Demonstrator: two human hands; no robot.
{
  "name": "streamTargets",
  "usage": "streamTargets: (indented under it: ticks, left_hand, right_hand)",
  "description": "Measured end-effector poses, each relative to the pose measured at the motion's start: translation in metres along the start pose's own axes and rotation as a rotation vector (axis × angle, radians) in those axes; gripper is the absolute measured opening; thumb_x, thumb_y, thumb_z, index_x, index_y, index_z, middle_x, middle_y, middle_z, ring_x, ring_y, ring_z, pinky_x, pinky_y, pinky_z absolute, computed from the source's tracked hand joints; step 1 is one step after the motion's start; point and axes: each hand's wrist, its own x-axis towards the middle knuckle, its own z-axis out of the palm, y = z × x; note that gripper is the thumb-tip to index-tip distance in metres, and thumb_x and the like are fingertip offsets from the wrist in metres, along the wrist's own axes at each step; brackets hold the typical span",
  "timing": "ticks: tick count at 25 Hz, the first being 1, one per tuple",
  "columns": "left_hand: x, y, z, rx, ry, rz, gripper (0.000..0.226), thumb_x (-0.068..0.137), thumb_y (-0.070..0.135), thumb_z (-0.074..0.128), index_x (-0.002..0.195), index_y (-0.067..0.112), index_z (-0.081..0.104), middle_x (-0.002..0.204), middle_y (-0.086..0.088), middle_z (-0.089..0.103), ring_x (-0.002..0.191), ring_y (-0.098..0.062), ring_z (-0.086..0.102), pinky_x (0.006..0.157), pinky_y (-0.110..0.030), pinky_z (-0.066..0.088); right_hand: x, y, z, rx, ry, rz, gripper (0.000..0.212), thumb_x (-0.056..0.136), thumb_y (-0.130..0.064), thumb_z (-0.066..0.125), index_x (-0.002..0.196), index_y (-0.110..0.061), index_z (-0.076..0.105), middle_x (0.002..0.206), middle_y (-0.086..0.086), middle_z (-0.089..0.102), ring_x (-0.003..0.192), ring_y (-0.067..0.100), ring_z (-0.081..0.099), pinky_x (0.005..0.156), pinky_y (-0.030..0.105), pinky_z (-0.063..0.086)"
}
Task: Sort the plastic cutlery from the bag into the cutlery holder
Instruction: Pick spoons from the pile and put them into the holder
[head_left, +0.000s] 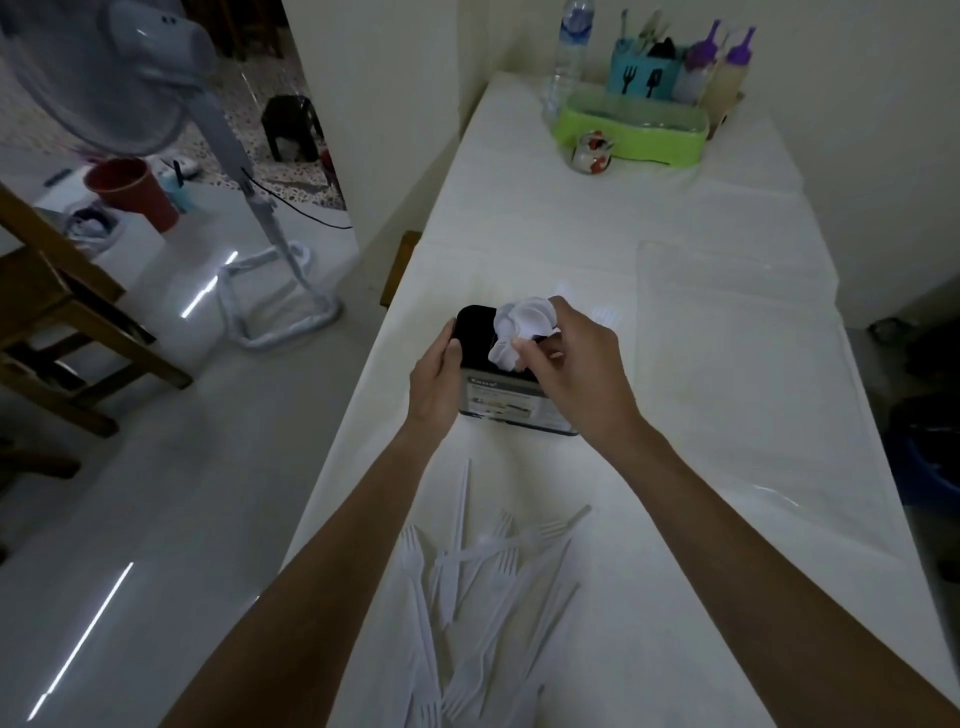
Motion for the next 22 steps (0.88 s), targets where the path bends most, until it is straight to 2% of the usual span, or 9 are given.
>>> streamTargets:
  ticks: [3,6,9,11,13,15,18,20,22]
  left_hand:
    - [-0.001,-0.002,-0.001,0.022,0.007,-0.003,0.04,0.102,0.025,0.033,0.14,0.016,0.043,0.136,-0.002,0.053,0.12,-0.013,0.051,0.091,-0.011,0.04]
    - [0.002,-0.007,-0.002,0.027,-0.019,0.003,0.039,0.102,0.025,0.035,0.139,0.017,0.045,0.135,-0.002,0.054,0.121,-0.013,0.051,0.095,-0.017,0.04]
    - [0.01,-0.016,-0.003,0.052,-0.034,0.013,0.039,0.098,0.018,0.046,0.137,0.014,0.047,0.134,-0.003,0.055,0.122,-0.014,0.052,0.099,-0.019,0.041]
    - [0.01,-0.016,-0.004,0.056,-0.034,0.011,0.039,0.099,0.019,0.042,0.138,0.011,0.046,0.134,-0.004,0.054,0.121,-0.014,0.051,0.1,-0.02,0.041]
    - [0.004,-0.01,-0.002,-0.009,-0.019,-0.012,0.039,0.101,0.023,0.037,0.138,0.014,0.046,0.133,-0.003,0.055,0.116,-0.014,0.053,0.092,-0.014,0.044]
    - [-0.003,-0.002,0.006,-0.068,0.041,-0.056,0.038,0.101,0.023,0.035,0.137,0.016,0.047,0.129,-0.001,0.056,0.111,-0.012,0.055,0.083,-0.008,0.044]
    - [-0.004,0.002,0.011,-0.078,0.089,-0.079,0.038,0.101,0.023,0.033,0.135,0.018,0.049,0.13,-0.002,0.057,0.113,-0.015,0.056,0.088,-0.018,0.044]
    - [-0.003,0.001,0.006,-0.07,0.037,-0.072,0.037,0.102,0.024,0.033,0.134,0.019,0.05,0.125,0.0,0.059,0.106,-0.011,0.058,0.082,-0.011,0.045]
    - [-0.003,0.001,0.001,-0.076,-0.004,-0.059,0.037,0.102,0.023,0.034,0.134,0.018,0.051,0.12,0.002,0.06,0.099,-0.004,0.058,0.073,-0.003,0.044]
  right_hand:
    - [-0.007,-0.002,0.012,-0.02,0.023,-0.031,0.014,0.089,-0.018,0.061,0.098,-0.007,0.059,0.066,-0.023,0.049,0.066,-0.011,0.055,0.063,0.006,0.036]
    - [-0.006,0.0,0.016,-0.046,0.049,-0.012,0.013,0.089,-0.014,0.06,0.097,-0.004,0.059,0.064,-0.018,0.046,0.059,-0.008,0.052,0.059,0.002,0.035]
    - [-0.001,0.005,0.02,-0.135,-0.006,0.026,0.012,0.086,-0.01,0.061,0.095,-0.002,0.06,0.068,-0.01,0.045,0.056,0.004,0.045,0.058,0.011,0.032]
    - [-0.001,0.011,0.022,-0.214,-0.052,0.069,0.011,0.085,-0.012,0.063,0.091,-0.002,0.061,0.086,0.0,0.047,0.068,0.014,0.046,0.061,0.017,0.03]
    - [-0.002,0.016,0.023,-0.227,-0.054,0.122,0.015,0.086,-0.015,0.063,0.095,-0.002,0.061,0.098,0.009,0.046,0.077,0.015,0.047,0.065,0.022,0.031]
    - [-0.003,0.017,0.026,-0.251,-0.048,0.138,0.017,0.088,-0.017,0.061,0.096,-0.002,0.059,0.099,0.01,0.046,0.08,0.017,0.047,0.064,0.022,0.029]
    - [-0.004,0.013,0.03,-0.309,-0.035,0.137,0.033,0.087,-0.021,0.062,0.113,-0.004,0.051,0.113,0.01,0.047,0.089,0.023,0.055,0.062,0.027,0.038]
    - [-0.009,0.009,0.028,-0.306,0.029,0.074,0.044,0.087,-0.024,0.063,0.125,-0.009,0.046,0.12,0.008,0.048,0.097,0.02,0.056,0.059,0.027,0.043]
    - [-0.017,0.005,0.026,-0.284,0.106,-0.074,0.041,0.091,-0.021,0.056,0.13,-0.011,0.047,0.127,0.007,0.051,0.108,0.018,0.053,0.073,0.025,0.05]
